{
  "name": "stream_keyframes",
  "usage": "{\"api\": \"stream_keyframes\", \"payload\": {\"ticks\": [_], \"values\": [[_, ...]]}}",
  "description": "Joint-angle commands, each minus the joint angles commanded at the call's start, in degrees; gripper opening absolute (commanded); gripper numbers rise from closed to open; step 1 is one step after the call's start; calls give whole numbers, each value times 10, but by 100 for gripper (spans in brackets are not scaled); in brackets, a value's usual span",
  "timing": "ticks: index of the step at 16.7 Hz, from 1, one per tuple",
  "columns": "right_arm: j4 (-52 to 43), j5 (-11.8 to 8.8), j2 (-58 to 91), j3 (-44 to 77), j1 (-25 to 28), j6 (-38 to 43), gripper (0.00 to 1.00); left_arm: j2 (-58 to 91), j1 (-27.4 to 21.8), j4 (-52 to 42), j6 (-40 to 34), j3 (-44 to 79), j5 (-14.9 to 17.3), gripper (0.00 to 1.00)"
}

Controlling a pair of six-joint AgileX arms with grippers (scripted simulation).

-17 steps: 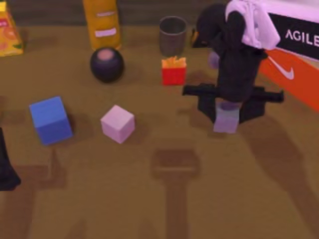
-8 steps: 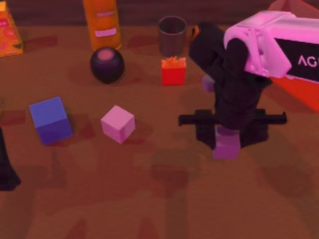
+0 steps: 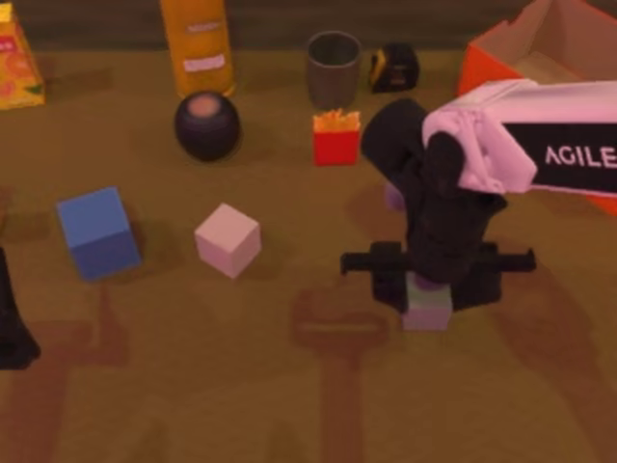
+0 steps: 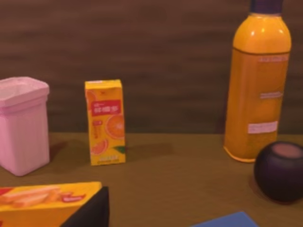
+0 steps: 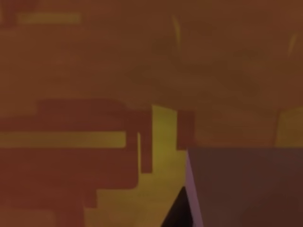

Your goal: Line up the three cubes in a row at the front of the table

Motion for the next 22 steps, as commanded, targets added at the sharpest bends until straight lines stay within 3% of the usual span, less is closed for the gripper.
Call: {"api": "stream_keyframes", "payload": {"ticks": [6,19,22], "values": [[30,0,15,-19,2,0,0,0,0,0,0,0,0,100],[30,0,15,-19,2,0,98,0,0,0,0,0,0,100],[30,0,15,-19,2,0,100,0,0,0,0,0,0,100]]}}
